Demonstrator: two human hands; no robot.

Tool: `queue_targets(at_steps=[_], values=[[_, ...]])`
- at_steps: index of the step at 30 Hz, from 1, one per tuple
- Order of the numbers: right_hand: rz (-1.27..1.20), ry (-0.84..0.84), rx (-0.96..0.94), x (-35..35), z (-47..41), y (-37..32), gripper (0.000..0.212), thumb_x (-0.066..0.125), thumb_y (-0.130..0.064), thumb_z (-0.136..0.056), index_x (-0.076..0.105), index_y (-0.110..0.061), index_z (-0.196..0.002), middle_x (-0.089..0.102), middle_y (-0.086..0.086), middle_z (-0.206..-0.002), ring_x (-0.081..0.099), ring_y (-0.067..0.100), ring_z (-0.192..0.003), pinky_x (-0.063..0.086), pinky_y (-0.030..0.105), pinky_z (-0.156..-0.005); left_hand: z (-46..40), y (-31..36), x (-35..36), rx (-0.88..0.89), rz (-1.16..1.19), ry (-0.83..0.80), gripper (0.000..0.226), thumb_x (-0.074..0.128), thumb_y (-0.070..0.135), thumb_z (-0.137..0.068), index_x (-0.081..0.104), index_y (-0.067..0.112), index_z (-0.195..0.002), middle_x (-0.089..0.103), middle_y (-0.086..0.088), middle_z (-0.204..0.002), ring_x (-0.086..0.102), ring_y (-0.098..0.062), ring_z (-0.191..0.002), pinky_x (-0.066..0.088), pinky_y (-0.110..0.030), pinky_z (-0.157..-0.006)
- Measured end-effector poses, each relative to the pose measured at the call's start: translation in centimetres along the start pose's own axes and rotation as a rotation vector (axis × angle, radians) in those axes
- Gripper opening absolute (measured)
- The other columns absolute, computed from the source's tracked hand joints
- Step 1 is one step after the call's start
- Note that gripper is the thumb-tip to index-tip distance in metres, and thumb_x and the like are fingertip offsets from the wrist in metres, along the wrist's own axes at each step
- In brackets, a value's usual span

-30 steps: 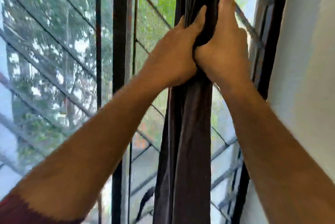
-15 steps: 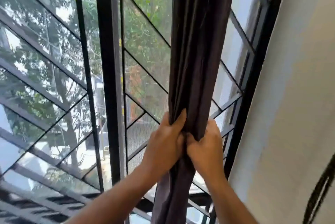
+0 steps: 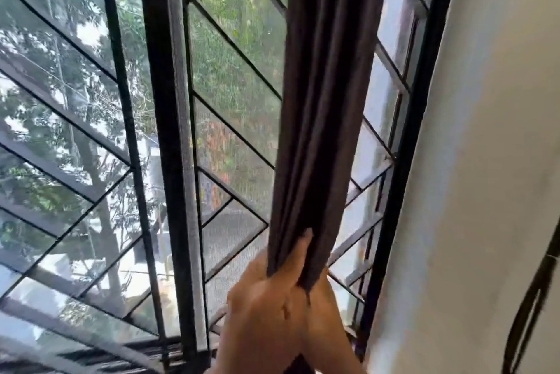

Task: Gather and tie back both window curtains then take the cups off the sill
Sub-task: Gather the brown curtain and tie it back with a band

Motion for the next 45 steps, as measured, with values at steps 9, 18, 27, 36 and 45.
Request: queue_targets(at_steps=[9,18,27,36,45], values=[[-0.246,-0.353,-0.077,-0.5,2.8,1.6,0.097,0.094,-0.026,-0.073,0.034,-0.030,-0.150,0.066,-0.022,-0.144,0.065,0.001,-0.132,0.056,0.029,-0.108,-0.1,-0.5,-2.3,-0.127,0.035,0.235,0.034,0.075,0.059,-0.080,0.086,0.031,-0.096,0.070,0.026,-0.085,0.069,0.013,-0.086,0.050,-0.002,-0.077],[-0.402,0.188,0.058,-0.9,0.3,1.7,0.036,0.054,-0.053,-0.108,0.061,-0.020,-0.094,0.056,0.013,-0.093,0.048,0.027,-0.089,0.049,0.065,-0.087,1.0,-1.2,-1.9,-0.096,-0.031,0.296,0.014,0.078,0.022,-0.095,0.086,0.017,-0.105,0.081,-0.002,-0.095,0.064,0.002,-0.086,0.042,0.000,-0.080],[-0.043,0.582,-0.286,-1.2,1.3,-0.5,0.072,0.066,-0.019,-0.096,0.038,-0.009,-0.161,0.043,-0.004,-0.162,0.040,0.021,-0.156,0.036,0.055,-0.127,2.6,-0.6,-0.7,0.030,0.020,0.308,0.081,0.065,-0.013,-0.089,0.036,0.010,-0.161,0.048,-0.003,-0.161,0.037,0.012,-0.148,0.032,-0.002,-0.112],[-0.403,-0.072,-0.041,1.5,2.1,-3.0,0.102,0.083,-0.042,-0.082,0.022,-0.043,-0.164,0.056,-0.039,-0.148,0.050,-0.010,-0.145,0.041,0.025,-0.123,4.1,-2.0,1.8,0.054,0.135,-0.199,0.067,0.062,0.002,-0.091,0.044,-0.007,-0.155,0.055,-0.020,-0.155,0.054,-0.027,-0.146,0.049,-0.045,-0.116],[-0.190,0.332,0.119,1.7,0.2,-0.4,0.015,0.067,-0.020,-0.103,0.073,-0.031,-0.094,0.082,-0.016,-0.092,0.077,0.002,-0.091,0.063,0.042,-0.094,5.7,-5.7,-1.5,0.077,0.286,-0.489,0.049,0.073,0.023,-0.097,0.067,0.011,-0.145,0.062,-0.006,-0.155,0.059,-0.011,-0.143,0.054,-0.037,-0.113]])
Point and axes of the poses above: each hand's wrist, its own z-axis away from the middle knuckle, its own x-axis out of the palm, y = z × x, the point moved 1 cm from there along -z, towards the middle knuckle
